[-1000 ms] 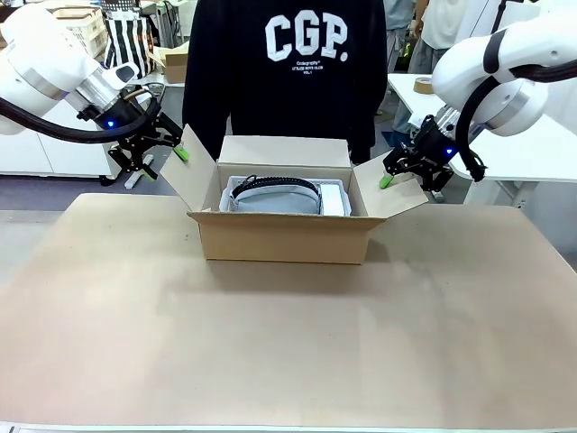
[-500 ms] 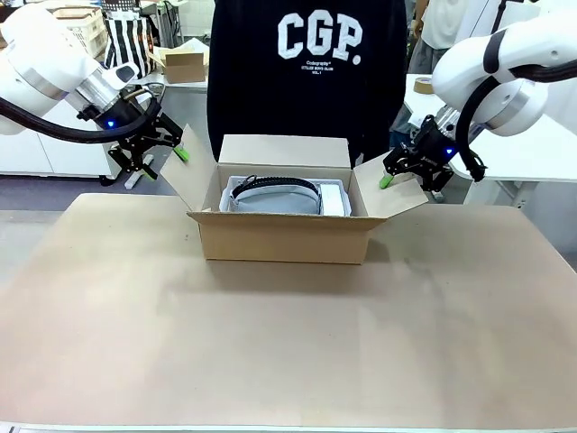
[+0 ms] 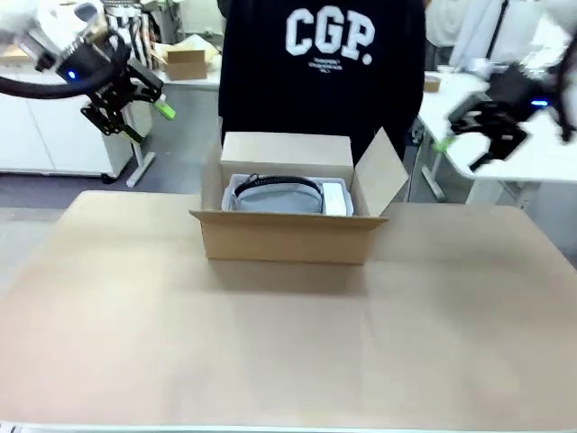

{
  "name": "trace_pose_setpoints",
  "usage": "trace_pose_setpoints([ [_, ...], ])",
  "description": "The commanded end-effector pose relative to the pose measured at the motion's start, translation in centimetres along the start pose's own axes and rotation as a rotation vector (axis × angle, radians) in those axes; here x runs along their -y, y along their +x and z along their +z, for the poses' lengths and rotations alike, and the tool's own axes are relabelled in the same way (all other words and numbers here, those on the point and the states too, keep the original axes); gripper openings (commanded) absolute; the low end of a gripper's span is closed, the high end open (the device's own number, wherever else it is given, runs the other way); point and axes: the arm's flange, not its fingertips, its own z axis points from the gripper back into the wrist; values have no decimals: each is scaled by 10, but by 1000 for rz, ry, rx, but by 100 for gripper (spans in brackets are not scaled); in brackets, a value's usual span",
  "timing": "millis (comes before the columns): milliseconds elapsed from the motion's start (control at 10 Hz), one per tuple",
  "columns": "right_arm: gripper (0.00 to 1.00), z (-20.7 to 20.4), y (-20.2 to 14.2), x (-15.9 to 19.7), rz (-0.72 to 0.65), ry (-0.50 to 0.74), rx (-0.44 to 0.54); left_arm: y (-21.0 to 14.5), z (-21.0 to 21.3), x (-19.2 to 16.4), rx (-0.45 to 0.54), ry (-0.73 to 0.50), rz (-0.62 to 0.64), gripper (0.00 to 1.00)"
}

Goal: Pack the gift set into the box.
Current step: Lift both hands away from the flaps of the Package Box.

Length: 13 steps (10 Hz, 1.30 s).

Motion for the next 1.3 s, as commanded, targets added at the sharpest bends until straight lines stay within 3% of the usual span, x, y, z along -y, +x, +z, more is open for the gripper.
trace_pose_setpoints([
  [0, 100, 42, -60, 34, 22, 271, -24, -73, 33, -5, -72, -147, -139, 100],
  [200, 100, 60, -104, 62, -8, 615, -28, -133, 56, -10, -45, -316, -272, 100],
  [300, 100, 61, -124, 78, 18, 775, 8, -158, 63, -24, 34, -420, -300, 100],
  [400, 100, 58, -123, 81, 27, 841, 19, -160, 70, -42, 144, -598, -284, 100],
  [500, 100, 51, -110, 80, 14, 806, -8, -150, 77, -64, 223, -881, -254, 100],
  [600, 100, 71, -135, 76, 22, 742, 13, -162, 74, -22, 61, -419, -290, 100],
  [1200, 100, 71, -135, 76, 22, 742, 13, -162, 74, -22, 61, -419, -290, 100],
])
